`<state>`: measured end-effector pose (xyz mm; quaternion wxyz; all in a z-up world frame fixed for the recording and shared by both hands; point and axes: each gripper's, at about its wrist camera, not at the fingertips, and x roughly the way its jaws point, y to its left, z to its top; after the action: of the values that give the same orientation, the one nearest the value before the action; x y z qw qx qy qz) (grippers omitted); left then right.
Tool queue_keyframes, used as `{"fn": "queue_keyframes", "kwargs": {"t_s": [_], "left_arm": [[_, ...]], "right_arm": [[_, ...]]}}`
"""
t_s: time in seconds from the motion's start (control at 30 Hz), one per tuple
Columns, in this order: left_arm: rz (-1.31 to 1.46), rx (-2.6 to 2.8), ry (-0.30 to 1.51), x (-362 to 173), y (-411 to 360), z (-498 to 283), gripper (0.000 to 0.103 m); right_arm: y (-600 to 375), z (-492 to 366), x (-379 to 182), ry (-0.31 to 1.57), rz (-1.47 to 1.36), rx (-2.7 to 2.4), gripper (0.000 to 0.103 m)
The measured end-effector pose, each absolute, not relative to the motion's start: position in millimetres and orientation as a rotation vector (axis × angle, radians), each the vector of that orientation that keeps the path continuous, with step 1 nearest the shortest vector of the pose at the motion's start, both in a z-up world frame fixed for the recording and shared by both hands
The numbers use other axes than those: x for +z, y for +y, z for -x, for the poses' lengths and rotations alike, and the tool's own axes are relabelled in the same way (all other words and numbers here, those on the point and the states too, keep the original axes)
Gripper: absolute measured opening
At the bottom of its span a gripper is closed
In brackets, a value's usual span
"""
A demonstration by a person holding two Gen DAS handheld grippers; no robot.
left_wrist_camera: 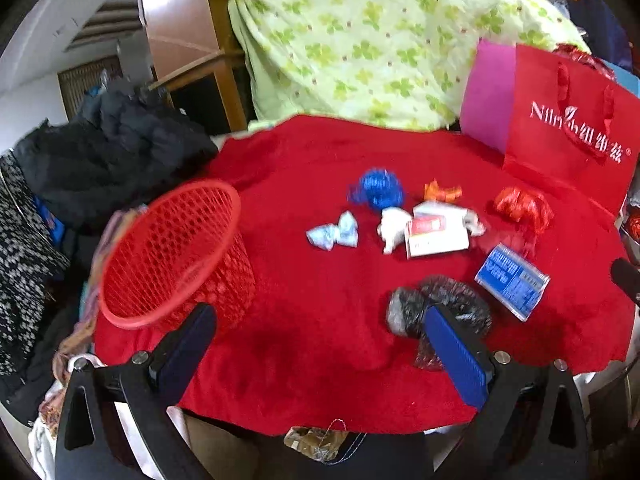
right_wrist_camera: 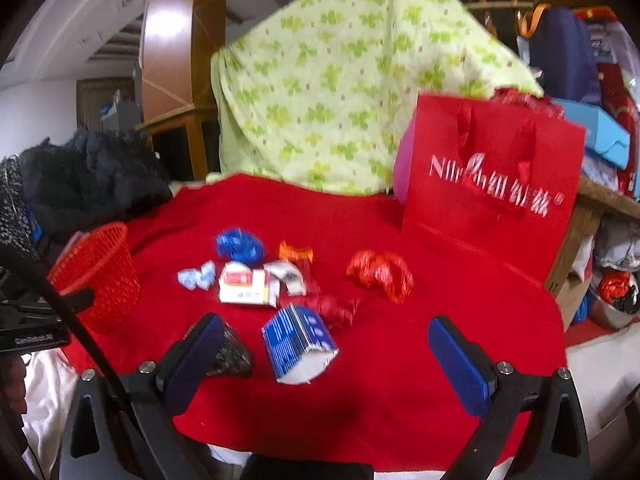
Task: Collect trash
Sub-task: 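Close left tool on black plastic bag while right tool grasps blue toothpaste box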
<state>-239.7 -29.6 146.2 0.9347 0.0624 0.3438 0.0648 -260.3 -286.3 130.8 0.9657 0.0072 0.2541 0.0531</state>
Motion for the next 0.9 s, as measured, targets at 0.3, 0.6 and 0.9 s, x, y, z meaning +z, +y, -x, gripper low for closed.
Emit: {"fn": "queue_keyframes", "kwargs": {"t_s": [0.3, 0.6, 0.9], "left_arm": [[-0.078, 0.055, 0.832, 112, -24, 215, 0.103], [-0.003, -0.147, 0.940, 87, -46, 207, 0.103], [0.070, -0.202, 1.019, 73, -59, 192, 0.103]], "right_arm": [[-264, 185, 68, 0.709, 0.039, 0.190, 0.103], [-264, 145, 43, 0.790, 0.050, 0.219, 0.103], [-256, 122, 15, 0.889, 0.083, 0.338, 0.090]]}}
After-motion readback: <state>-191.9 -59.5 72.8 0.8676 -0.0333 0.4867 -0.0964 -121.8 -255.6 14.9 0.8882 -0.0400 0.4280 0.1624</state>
